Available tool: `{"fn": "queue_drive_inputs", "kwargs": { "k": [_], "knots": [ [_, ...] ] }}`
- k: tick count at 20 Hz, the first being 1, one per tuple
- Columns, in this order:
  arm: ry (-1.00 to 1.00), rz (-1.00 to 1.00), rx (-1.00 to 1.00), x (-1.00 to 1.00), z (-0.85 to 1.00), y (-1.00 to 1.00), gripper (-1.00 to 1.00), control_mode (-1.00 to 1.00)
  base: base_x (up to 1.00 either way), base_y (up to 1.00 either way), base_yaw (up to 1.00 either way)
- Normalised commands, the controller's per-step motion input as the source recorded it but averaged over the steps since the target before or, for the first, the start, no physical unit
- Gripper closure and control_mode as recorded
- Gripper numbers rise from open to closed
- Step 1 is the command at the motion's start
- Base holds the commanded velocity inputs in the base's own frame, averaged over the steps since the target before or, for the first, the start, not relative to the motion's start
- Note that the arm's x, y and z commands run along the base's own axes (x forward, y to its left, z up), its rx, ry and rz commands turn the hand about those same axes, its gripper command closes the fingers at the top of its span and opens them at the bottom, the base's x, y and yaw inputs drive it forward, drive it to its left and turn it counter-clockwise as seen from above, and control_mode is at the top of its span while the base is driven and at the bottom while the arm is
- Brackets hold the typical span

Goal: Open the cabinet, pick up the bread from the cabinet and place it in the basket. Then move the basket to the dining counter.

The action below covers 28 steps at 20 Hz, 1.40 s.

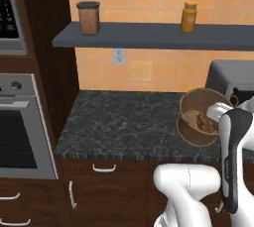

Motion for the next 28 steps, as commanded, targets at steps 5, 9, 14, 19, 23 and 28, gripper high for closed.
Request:
{"fn": "queue_drive_inputs", "kwargs": {
  "k": [5,9,14,19,23,28],
  "knots": [
    [0.0,0.0,0.0,0.0,0.0,0.0,1.0,1.0,0.0,0.02,1.0],
    [0.0,0.0,0.0,0.0,0.0,0.0,1.0,1.0,0.0,0.0,1.0],
    [0.0,0.0,0.0,0.0,0.0,0.0,1.0,1.0,0.0,0.01,1.0],
    [0.0,0.0,0.0,0.0,0.0,0.0,1.0,1.0,0.0,0.0,1.0],
    [0.0,0.0,0.0,0.0,0.0,0.0,1.0,1.0,0.0,0.0,1.0],
    [0.0,0.0,0.0,0.0,0.0,0.0,1.0,1.0,0.0,0.0,1.0]
  ]
}}
